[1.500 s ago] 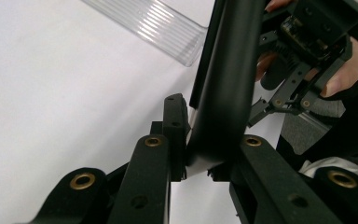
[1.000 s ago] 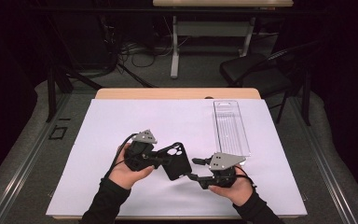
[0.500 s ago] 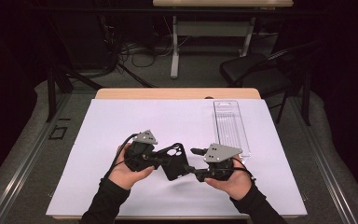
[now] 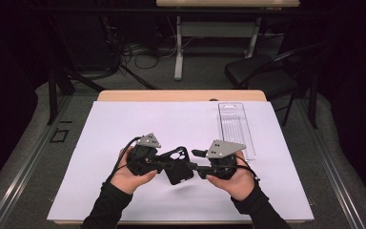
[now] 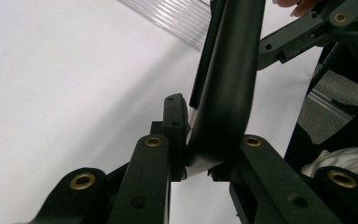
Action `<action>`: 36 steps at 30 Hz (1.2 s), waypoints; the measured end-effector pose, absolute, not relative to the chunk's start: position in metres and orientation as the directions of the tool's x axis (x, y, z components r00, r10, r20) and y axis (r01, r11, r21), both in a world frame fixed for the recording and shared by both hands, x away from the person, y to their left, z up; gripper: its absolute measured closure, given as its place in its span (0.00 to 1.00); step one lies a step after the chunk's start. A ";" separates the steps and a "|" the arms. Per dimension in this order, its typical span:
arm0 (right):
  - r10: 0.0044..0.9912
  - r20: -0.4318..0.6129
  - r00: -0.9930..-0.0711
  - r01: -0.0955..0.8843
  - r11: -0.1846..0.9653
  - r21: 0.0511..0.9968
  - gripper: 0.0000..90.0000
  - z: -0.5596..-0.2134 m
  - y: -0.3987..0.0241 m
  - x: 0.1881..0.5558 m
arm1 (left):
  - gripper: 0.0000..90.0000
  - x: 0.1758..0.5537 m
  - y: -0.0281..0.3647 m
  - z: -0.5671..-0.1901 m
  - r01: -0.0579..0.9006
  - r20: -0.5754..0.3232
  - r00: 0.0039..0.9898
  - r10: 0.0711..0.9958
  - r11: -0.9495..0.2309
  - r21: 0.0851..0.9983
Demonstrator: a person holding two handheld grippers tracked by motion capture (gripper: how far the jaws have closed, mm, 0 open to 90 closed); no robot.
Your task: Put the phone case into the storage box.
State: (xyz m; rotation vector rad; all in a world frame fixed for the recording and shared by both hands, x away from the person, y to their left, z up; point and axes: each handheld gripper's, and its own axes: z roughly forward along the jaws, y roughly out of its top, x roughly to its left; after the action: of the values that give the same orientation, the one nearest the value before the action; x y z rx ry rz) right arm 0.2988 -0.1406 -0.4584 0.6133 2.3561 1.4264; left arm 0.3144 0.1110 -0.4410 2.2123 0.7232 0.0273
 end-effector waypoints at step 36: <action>0.538 0.014 -0.843 0.262 0.388 0.883 0.79 -0.455 -0.152 0.286 | 0.91 0.303 0.091 -0.445 0.452 -0.183 0.870 0.459 -0.592 0.667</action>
State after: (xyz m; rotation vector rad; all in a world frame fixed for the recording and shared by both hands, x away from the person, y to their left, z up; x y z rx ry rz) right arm 0.2863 -0.1517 -0.4554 0.7038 2.3756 1.4359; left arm 0.3033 0.0915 -0.4446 2.2861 0.6540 0.0110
